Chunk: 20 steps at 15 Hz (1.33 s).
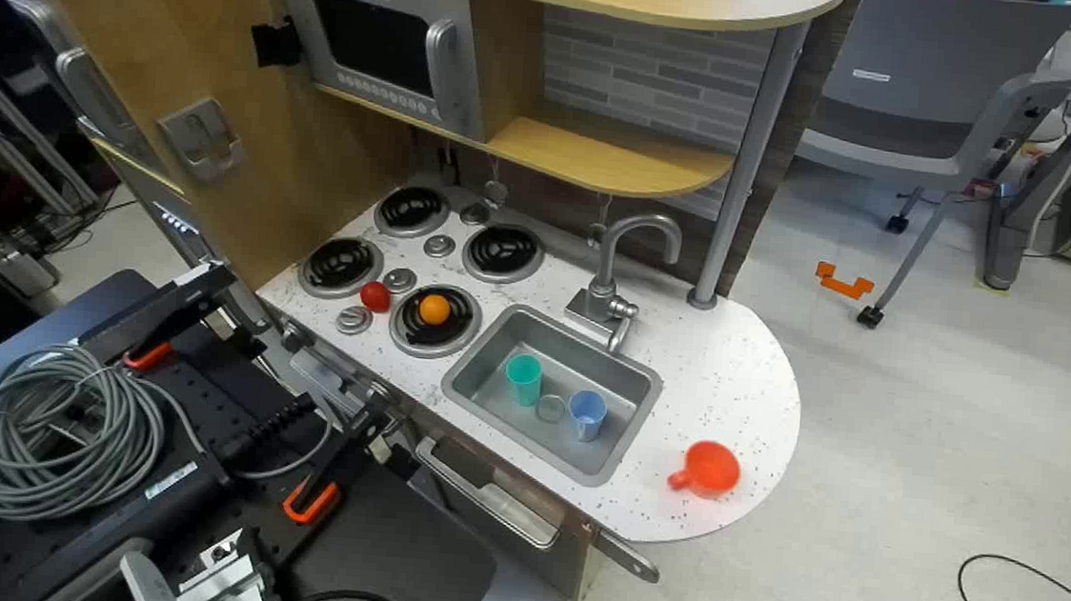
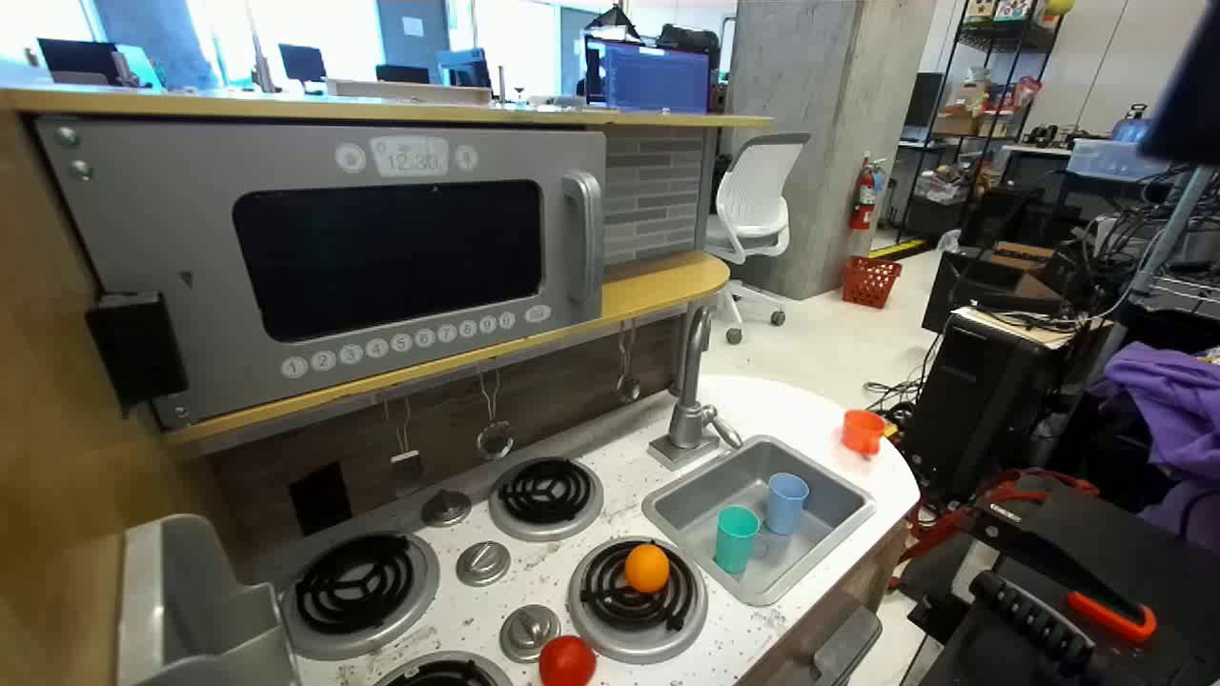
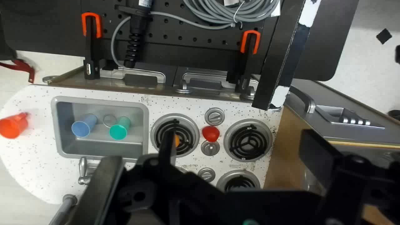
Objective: Pick up the red object from the middle of the stove and put it on the back left plate
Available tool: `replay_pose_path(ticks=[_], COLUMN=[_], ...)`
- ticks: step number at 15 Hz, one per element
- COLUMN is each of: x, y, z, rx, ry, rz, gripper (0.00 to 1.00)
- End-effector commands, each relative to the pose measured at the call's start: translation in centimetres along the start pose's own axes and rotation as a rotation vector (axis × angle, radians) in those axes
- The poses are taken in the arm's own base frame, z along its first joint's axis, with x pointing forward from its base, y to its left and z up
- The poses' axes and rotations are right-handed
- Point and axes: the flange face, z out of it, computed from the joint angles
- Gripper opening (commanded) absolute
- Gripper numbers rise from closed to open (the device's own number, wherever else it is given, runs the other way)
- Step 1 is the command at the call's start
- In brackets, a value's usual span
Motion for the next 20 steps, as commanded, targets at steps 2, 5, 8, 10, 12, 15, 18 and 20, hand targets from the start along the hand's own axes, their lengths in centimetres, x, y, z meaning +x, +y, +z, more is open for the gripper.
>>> replay_pose_path(ticks=[2,5,8,10,12,15,18,20], x=[0.0,0.0,0.0,0.0,0.0,1.9,4.8,6.6], y=[0.0,0.0,0.0,0.0,0.0,0.4,0.8,0.9], z=[0.0,0.0,0.0,0.0,0.0,-0.3,-1.2,-1.0], rx=[0.000,0.000,0.000,0.000,0.000,-0.007,-0.008,-0.012], ry=[-0.002,-0.002,-0.002,-0.002,-0.002,0.039,0.129,0.158], rz=[0.000,0.000,0.000,0.000,0.000,0.028,0.082,0.101], gripper=[1.00,1.00,1.00,1.00,1.00,1.00,1.00,1.00])
